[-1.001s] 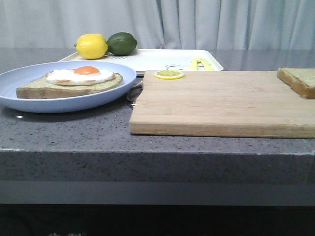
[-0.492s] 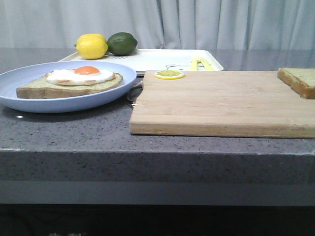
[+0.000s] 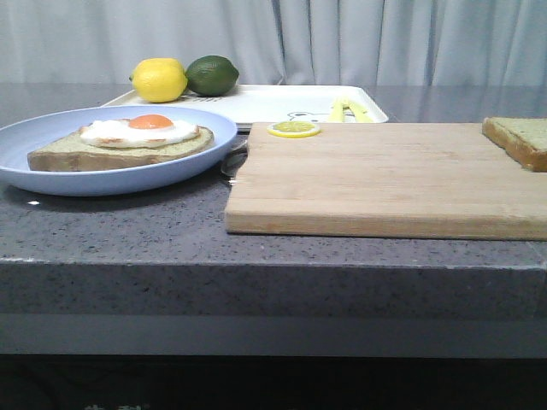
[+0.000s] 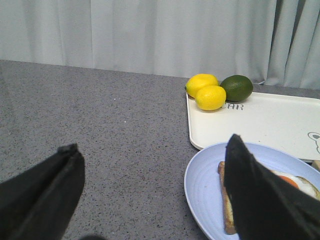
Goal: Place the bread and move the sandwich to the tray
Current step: 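Grasp the bread slice with the right gripper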
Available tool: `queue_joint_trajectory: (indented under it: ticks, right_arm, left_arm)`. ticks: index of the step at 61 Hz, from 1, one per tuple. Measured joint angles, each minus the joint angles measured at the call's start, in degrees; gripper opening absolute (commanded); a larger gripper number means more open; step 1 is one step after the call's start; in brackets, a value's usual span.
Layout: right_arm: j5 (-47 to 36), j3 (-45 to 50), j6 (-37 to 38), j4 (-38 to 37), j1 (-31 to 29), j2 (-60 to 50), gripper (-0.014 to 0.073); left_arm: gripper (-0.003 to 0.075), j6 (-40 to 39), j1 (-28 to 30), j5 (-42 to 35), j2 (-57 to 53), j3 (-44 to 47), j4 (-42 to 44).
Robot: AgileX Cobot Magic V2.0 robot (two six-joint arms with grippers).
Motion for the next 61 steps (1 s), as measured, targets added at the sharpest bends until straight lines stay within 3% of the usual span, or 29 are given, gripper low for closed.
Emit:
queue_joint_trajectory:
  ticks: [14,32,38,49,53,61]
  right_arm:
    - [1.64,-0.63,-2.61,1.35,-2.13,4.94,0.0652]
    - [3.01,-0.69,-4.67,3.21,0.20,7.90,0.0636]
    - [3.14,-0.69,-4.83,3.21,0.20,7.90,0.0512]
    - [3.42,-0.78,-4.83,3.89,0.20,7.99,0.0048]
    - [4.19,-1.20,-4.73,4.54,0.20,7.89,-0.0061]
    - [5.61,-2.66,-4.73,4.26,0.20,7.15,-0.0056]
  left_arm:
    - [0.0568,0.00,0.00,0.00,0.00,0.00,0.00]
    - [0.0568,0.00,0.00,-0.08,0.00,0.00,0.00]
    - [0.0568,0.00,0.00,-0.08,0.00,0.00,0.00]
    - [0.0568,0.00,0.00,-0.08,0.00,0.00,0.00]
    - [0.0568,0.00,0.00,-0.08,0.00,0.00,0.00]
    - [0.0568,0.00,0.00,-0.08,0.00,0.00,0.00]
